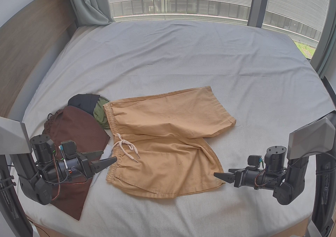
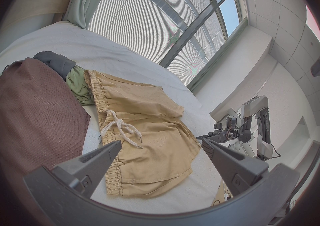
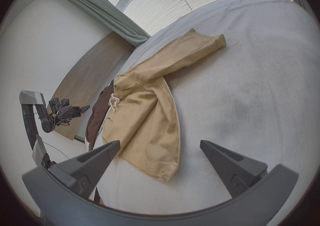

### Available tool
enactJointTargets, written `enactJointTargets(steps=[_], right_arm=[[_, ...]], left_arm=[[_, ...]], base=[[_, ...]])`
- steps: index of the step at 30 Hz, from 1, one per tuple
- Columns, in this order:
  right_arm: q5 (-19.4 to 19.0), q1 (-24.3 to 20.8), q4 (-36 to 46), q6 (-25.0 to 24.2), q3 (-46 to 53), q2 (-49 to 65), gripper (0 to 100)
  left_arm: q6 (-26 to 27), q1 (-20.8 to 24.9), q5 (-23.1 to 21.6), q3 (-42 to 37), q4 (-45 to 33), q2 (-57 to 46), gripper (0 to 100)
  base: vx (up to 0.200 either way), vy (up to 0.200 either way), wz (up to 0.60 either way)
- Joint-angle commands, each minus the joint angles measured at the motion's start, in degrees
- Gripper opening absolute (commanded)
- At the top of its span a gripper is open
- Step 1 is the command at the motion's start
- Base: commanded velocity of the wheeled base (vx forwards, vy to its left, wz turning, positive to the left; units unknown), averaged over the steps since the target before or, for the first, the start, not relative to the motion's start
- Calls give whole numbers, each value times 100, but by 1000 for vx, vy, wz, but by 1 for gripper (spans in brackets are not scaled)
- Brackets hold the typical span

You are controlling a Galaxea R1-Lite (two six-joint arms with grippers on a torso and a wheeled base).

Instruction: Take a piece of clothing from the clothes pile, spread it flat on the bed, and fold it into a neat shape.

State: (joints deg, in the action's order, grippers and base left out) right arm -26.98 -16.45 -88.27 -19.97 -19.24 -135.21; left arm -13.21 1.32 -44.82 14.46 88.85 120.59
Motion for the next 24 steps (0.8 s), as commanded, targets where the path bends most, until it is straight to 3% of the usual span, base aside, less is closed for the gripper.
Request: enactJointTargets(steps=[1,21,22,24], right_arm=[[0,-52,3,2,34,-190,100],[0,-184,-6,2,34,-410,100],[0,-184,-6,2,34,-410,0],[0,-184,-6,2,34,-410,0]], left_arm=[[3,9,0,-4,1,17,100],[3,9,-9,-4,1,17,100],[3,9,-9,-4,1,17,100],[3,9,0,-4,1,26,100]], base=[[0,0,0],[0,0,0],[0,0,0],[0,0,0]])
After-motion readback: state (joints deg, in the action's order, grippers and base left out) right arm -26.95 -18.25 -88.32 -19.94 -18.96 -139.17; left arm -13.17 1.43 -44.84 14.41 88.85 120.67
